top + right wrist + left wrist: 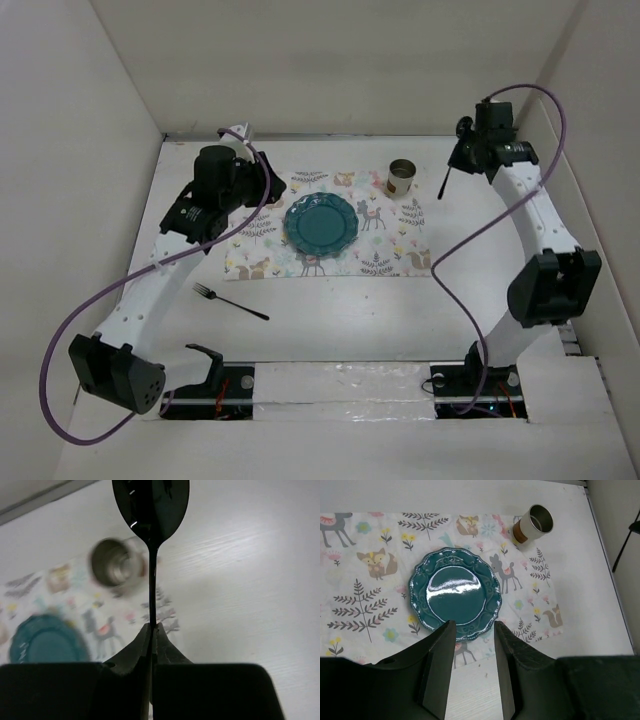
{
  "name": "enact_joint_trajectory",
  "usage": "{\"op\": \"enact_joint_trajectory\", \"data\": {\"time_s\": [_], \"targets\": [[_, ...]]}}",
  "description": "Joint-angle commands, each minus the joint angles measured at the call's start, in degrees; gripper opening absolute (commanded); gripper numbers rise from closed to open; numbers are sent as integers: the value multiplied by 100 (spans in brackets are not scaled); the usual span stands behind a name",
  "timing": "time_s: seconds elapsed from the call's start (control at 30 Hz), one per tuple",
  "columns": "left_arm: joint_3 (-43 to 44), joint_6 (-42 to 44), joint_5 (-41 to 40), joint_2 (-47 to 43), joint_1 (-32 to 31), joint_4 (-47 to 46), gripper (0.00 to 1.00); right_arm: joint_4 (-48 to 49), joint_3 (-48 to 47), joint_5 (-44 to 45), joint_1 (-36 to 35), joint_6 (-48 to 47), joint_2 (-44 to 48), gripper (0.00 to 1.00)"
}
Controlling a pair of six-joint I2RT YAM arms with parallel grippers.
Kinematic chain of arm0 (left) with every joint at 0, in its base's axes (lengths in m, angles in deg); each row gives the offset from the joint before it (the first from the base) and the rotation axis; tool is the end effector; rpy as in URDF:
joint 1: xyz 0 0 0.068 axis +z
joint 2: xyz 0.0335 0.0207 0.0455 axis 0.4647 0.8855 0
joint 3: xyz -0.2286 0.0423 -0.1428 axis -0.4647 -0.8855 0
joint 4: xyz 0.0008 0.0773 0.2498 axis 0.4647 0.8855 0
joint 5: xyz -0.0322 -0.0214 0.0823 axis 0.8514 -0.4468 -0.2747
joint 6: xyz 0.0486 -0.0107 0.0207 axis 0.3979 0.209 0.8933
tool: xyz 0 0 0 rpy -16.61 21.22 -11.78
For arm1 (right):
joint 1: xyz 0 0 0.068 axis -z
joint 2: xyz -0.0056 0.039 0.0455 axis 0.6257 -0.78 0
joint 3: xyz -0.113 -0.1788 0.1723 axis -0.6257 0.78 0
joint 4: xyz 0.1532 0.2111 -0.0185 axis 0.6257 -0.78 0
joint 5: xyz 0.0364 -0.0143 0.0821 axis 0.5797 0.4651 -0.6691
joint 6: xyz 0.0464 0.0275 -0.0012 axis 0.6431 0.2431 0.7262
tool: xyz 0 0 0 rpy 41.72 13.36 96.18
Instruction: Set the dinner table for one person
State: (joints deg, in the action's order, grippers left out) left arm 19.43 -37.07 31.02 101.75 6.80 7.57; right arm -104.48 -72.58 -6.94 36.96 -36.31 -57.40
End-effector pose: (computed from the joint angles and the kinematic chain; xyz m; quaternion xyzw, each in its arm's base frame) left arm 0.2533 -0.1029 0.3985 0.0474 0.7952 -0.2758 0.5379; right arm 0.3873 0.0087 0.3506 0.1690 0.8944 0.0388 0.4123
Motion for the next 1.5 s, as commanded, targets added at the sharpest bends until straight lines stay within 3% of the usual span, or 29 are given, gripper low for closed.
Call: {"op": "enact_joint_trajectory", "data": {"time_s": [0.0, 0.1, 0.2, 0.23, 0.3, 0.57, 0.6, 0.7, 0.73, 0.77, 0.97, 1.07, 1.1, 1.2, 1.3, 1.47], "targets": [[234, -244, -226, 42, 23, -179, 33, 284, 666, -788, -751, 34, 532, 0], [190, -815, -876, 60, 23, 76, 32, 511, 1107, -1131, -1218, 78, 937, 0], [85, -1404, -1570, 112, 23, 374, 20, 898, 1714, -1343, -1719, 236, 1000, 0], [-2, -1553, -1798, 121, 23, 445, 9, 899, 1802, -1395, -1842, 236, 817, 0], [-99, -1975, -1966, 121, 23, 700, 0, 1012, 1838, -1413, -1913, 315, 614, 0], [-1259, -3215, -2363, -431, 75, 1376, 0, 1541, 1671, -1396, -1966, 482, -397, 0], [-1347, -3277, -2345, -485, 154, 1447, 1, 1602, 1628, -1387, -1966, 482, -572, 0], [-1707, -3453, -2012, -626, 610, 1676, 27, 1585, 1522, -1378, -1966, 482, -845, 0], [-1882, -3444, -1741, -661, 786, 1728, 29, 1567, 1496, -1378, -1966, 482, -1012, 0], [-2058, -3392, -1460, -731, 1318, 1859, 38, 1541, 1469, -1352, -2019, 500, -1118, 0], [-2306, -3374, -1203, -618, 1561, 2229, 41, 1418, 1355, -1185, -2072, 491, -1356, 0], [-2332, -3418, -1229, -468, 1561, 2457, 55, 1348, 1285, -1141, -2124, 500, -1470, 0], [-2384, -3418, -1238, -433, 1561, 2493, 67, 1330, 1258, -1097, -2125, 509, -1479, 3], [-2420, -3497, -1132, -336, 1561, 2599, 72, 1268, 1249, -939, -2230, 526, -1409, 21], [-2394, -3734, -1298, -231, 1561, 2722, 66, 1233, 1258, -860, -2335, 517, -1172, 42], [-2525, -4103, -1545, 208, 1561, 2749, 55, 1041, 1267, -763, -2441, 491, -663, 62]]}}
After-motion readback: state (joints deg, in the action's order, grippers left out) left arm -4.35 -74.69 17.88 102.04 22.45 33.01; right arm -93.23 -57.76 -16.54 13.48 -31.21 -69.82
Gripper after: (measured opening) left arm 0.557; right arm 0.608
